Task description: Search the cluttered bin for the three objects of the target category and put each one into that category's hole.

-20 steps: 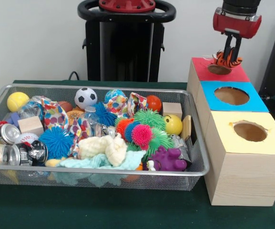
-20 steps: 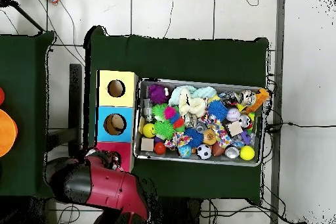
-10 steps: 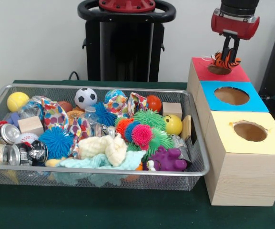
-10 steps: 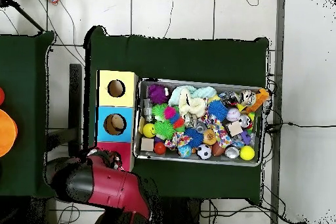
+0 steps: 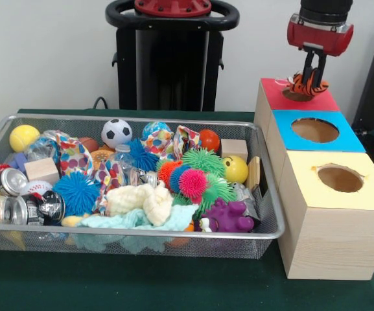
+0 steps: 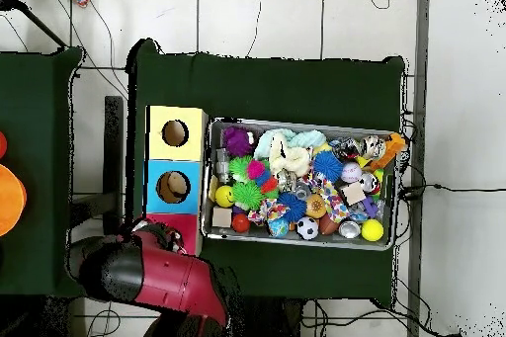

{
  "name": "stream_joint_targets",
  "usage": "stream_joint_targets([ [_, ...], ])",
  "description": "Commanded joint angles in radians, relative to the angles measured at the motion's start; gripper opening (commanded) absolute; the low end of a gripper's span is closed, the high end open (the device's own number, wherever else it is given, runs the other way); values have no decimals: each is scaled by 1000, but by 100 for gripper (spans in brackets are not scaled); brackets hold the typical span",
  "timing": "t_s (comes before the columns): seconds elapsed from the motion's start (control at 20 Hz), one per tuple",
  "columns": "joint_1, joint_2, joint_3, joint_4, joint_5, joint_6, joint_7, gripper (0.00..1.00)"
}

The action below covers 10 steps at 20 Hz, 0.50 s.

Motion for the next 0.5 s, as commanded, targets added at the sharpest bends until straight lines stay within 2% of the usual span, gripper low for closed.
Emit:
stream_joint_targets([
  [0.05, -70, 68, 133, 52, 55, -110, 203, 0],
  [0.5, -53, 83, 111, 18, 33, -76, 196, 0],
])
